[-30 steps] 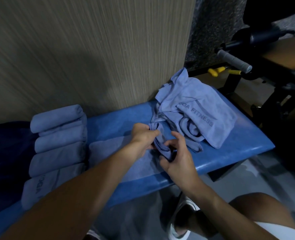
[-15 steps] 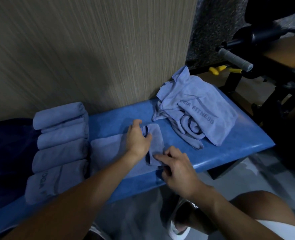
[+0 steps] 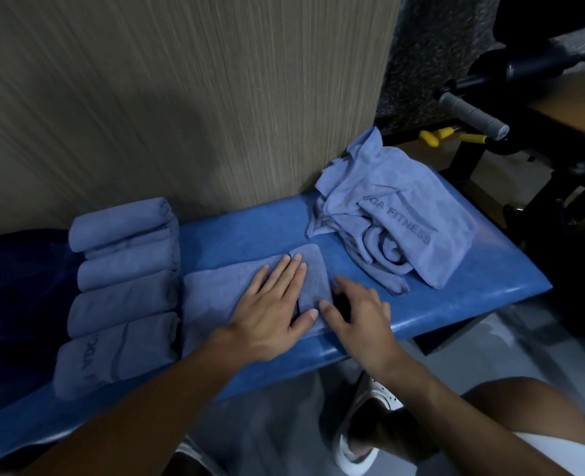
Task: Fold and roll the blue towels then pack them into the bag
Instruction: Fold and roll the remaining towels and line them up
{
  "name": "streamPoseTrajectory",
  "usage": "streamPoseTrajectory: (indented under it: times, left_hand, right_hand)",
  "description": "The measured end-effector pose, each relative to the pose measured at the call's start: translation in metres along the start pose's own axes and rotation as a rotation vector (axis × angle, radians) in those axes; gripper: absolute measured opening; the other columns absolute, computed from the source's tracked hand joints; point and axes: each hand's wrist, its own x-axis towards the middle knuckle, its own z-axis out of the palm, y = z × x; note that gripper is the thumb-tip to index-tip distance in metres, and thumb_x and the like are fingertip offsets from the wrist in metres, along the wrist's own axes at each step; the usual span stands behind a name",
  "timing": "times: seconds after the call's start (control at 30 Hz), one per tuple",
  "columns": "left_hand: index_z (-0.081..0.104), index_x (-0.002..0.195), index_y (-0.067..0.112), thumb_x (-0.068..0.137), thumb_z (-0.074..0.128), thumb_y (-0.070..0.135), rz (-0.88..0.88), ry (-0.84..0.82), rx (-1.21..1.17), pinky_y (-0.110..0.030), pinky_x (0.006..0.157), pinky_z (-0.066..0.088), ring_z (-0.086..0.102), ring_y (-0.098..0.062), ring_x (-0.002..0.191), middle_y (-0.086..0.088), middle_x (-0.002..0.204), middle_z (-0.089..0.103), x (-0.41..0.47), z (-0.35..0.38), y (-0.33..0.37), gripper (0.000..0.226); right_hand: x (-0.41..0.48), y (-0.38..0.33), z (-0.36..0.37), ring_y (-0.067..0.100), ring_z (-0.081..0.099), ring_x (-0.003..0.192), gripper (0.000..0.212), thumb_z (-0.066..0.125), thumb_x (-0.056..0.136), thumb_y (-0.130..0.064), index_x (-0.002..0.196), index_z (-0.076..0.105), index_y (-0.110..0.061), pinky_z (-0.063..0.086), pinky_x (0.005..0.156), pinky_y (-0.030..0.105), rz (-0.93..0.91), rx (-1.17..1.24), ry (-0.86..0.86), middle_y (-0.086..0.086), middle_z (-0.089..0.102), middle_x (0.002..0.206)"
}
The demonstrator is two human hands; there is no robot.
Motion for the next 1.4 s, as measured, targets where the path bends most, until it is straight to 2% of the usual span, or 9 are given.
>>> streamPoseTrajectory:
  times: [0.27, 0.47, 0.57, 0.67, 0.77, 1.1, 1.2, 1.27, 1.4]
  left_hand:
    - [0.016, 0.153, 0.001, 0.092, 0.015, 0.066, 0.030, -0.006, 0.040, -0.042, 0.121, 0.013, 0.003, -0.019, 0.151, -0.013, 0.162, 0.008, -0.002, 0.001, -0.005, 0.089]
    - [0.030, 0.149, -0.003, 0.093, 0.027, 0.058, 0.026, 0.086, -0.027, -0.043, 0.118, 0.023, 0.020, -0.025, 0.148, -0.018, 0.158, 0.025, -0.008, 0.004, -0.009, 0.082]
    - [0.049, 0.135, 0.000, 0.087, 0.037, 0.056, -0.215, 0.224, -0.223, -0.042, 0.108, 0.036, 0.047, -0.032, 0.128, -0.015, 0.137, 0.052, -0.004, -0.002, 0.001, 0.075]
    - [0.059, 0.123, 0.014, 0.088, 0.040, 0.059, -0.480, 0.165, -0.322, -0.038, 0.104, 0.030, 0.045, -0.027, 0.121, -0.005, 0.125, 0.054, 0.010, -0.015, 0.008, 0.060]
    - [0.063, 0.117, 0.017, 0.089, 0.047, 0.060, -0.659, 0.039, -0.345, -0.041, 0.108, 0.029, 0.041, -0.029, 0.125, -0.008, 0.126, 0.054, 0.024, -0.024, 0.009, 0.053]
    - [0.068, 0.111, 0.019, 0.084, 0.042, 0.071, -0.785, -0.179, -0.381, -0.046, 0.111, 0.028, 0.033, -0.033, 0.130, -0.011, 0.132, 0.043, 0.047, -0.026, 0.012, 0.064]
    - [0.069, 0.081, 0.023, 0.084, 0.052, 0.063, -0.792, -0.136, -0.472, -0.049, 0.107, 0.035, 0.040, -0.034, 0.127, -0.011, 0.123, 0.053, 0.045, -0.024, 0.009, 0.044]
    - [0.055, 0.054, 0.021, 0.081, 0.056, 0.060, -0.776, -0.048, -0.562, -0.049, 0.099, 0.043, 0.053, -0.037, 0.113, -0.014, 0.103, 0.064, 0.042, -0.022, 0.005, 0.047]
    - [0.041, 0.046, 0.019, 0.084, 0.059, 0.051, -0.736, 0.044, -0.528, -0.049, 0.091, 0.047, 0.058, -0.040, 0.100, -0.017, 0.089, 0.064, 0.032, -0.017, 0.001, 0.053]
  right_hand:
    - [0.014, -0.011, -0.001, 0.014, 0.050, 0.110, 0.056, 0.054, 0.087, -0.060, 0.130, 0.051, -0.024, 0.016, 0.084, 0.027, 0.072, -0.097, 0.016, -0.008, 0.060, 0.097]
    - [0.015, -0.011, -0.001, 0.011, 0.048, 0.103, 0.049, 0.054, 0.082, -0.066, 0.118, 0.055, -0.032, 0.017, 0.082, 0.029, 0.060, -0.144, -0.002, -0.014, 0.056, 0.089]
    - [0.014, -0.012, 0.003, 0.011, 0.045, 0.105, 0.043, 0.054, 0.084, -0.062, 0.118, 0.054, -0.035, 0.014, 0.080, 0.028, 0.044, -0.137, 0.012, -0.017, 0.053, 0.097]
    - [0.016, -0.012, 0.004, 0.012, 0.042, 0.112, 0.043, 0.054, 0.086, -0.058, 0.123, 0.054, -0.036, 0.014, 0.083, 0.029, 0.046, -0.137, -0.001, -0.015, 0.055, 0.110]
    - [0.016, -0.012, 0.003, 0.013, 0.042, 0.114, 0.044, 0.055, 0.086, -0.057, 0.124, 0.054, -0.035, 0.015, 0.084, 0.029, 0.056, -0.140, -0.011, -0.013, 0.056, 0.114]
    - [0.017, -0.012, 0.001, 0.011, 0.041, 0.114, 0.045, 0.055, 0.086, -0.055, 0.126, 0.052, -0.036, 0.020, 0.089, 0.032, 0.059, -0.136, -0.039, -0.014, 0.055, 0.116]
    - [0.017, -0.011, 0.001, 0.011, 0.040, 0.115, 0.045, 0.054, 0.086, -0.056, 0.127, 0.052, -0.036, 0.020, 0.090, 0.031, 0.061, -0.132, -0.043, -0.014, 0.055, 0.116]
    - [0.016, -0.011, 0.002, 0.010, 0.040, 0.114, 0.044, 0.053, 0.087, -0.057, 0.126, 0.052, -0.036, 0.019, 0.090, 0.031, 0.062, -0.118, -0.038, -0.015, 0.055, 0.115]
    - [0.015, -0.012, 0.001, 0.010, 0.040, 0.114, 0.043, 0.049, 0.089, -0.058, 0.126, 0.052, -0.036, 0.018, 0.089, 0.031, 0.063, -0.129, -0.036, -0.014, 0.055, 0.116]
